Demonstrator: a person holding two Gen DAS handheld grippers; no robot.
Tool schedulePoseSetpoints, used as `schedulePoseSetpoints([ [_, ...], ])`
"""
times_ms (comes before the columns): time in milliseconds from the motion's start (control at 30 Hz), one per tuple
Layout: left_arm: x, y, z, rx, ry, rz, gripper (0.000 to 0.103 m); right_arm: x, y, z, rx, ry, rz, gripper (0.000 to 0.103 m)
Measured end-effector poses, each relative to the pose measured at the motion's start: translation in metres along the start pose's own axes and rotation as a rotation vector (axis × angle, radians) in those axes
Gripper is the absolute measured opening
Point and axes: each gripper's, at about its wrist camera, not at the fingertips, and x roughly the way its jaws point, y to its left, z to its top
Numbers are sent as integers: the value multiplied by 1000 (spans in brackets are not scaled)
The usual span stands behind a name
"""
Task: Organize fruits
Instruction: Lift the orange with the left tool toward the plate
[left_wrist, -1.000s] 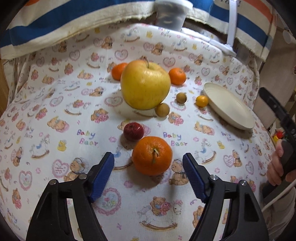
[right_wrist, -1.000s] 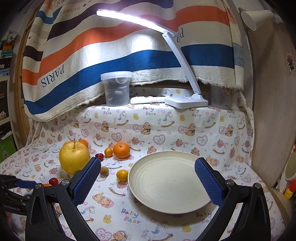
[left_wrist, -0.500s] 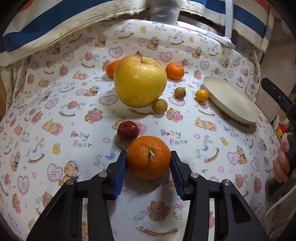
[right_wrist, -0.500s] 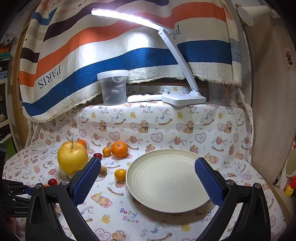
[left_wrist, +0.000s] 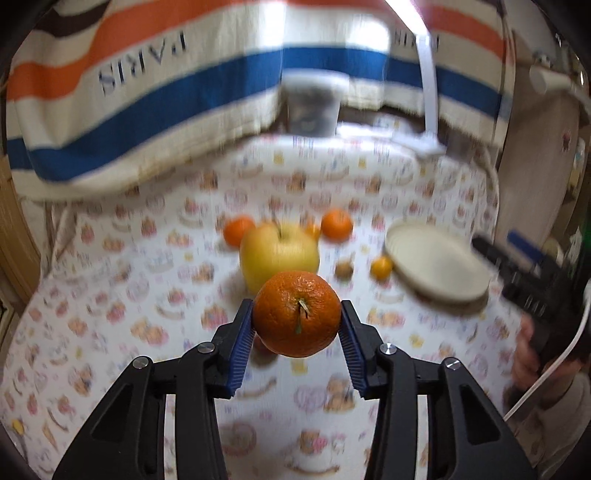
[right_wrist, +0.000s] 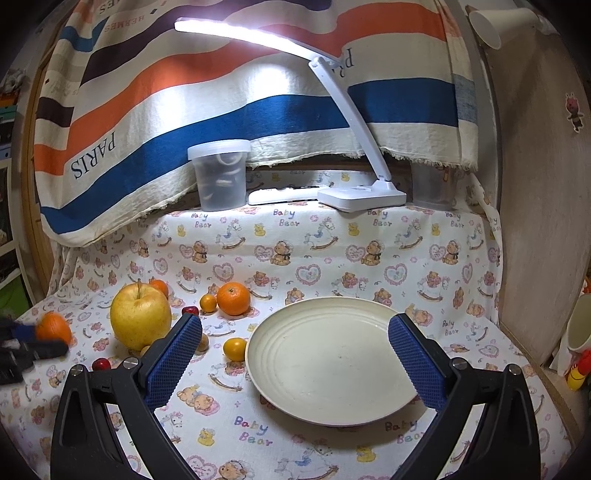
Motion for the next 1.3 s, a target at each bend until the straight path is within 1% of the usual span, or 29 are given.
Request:
schedulePoseSetpoints([
  [133, -9, -3, 24, 2, -103, 5, 44, 0, -5, 1, 13, 1, -9, 102],
  [267, -12, -3, 39, -11, -194, -20, 44, 3, -8, 2, 22, 9, -13, 101],
  [400, -11, 3, 37, -8, -294, 3, 44, 6, -7, 1, 24, 25, -8, 100],
  [433, -9, 3, 34, -7, -307, 11, 44, 7, -7, 1, 22, 29, -7, 100],
  [467, -5, 6, 32, -7, -303, 23, 44, 7, -7, 0, 19, 31, -7, 100],
  [500, 0, 7, 30, -6, -283, 28, 44, 8, -6, -1, 16, 35, -7, 100],
  [567, 7, 13, 27, -15, -251, 5, 44, 10, -5, -1, 14, 45, -2, 100],
  [600, 9, 16, 25, -26, -245, 7, 44, 11, -4, -2, 13, 52, 3, 100],
  [667, 11, 20, 23, -39, -236, 15, 44, 12, -3, -3, 4, 55, 1, 100],
  [767, 11, 22, 23, -56, -231, 5, 44, 13, -1, -3, -9, 53, -6, 99],
  [900, 11, 26, 23, -73, -221, 8, 44, 14, -3, -3, 1, 62, 0, 96],
  [1000, 12, 32, 23, -99, -210, 4, 44, 15, -5, -2, 19, 69, 11, 95],
  [1100, 14, 37, 23, -118, -198, 1, 44, 15, -5, -2, 21, 71, 29, 92],
  [1233, 14, 38, 24, -122, -184, 13, 44, 11, 2, 0, -14, 64, 60, 86],
  [1300, 16, 39, 24, -122, -167, 18, 44, 9, 7, 2, -31, 61, 79, 86],
])
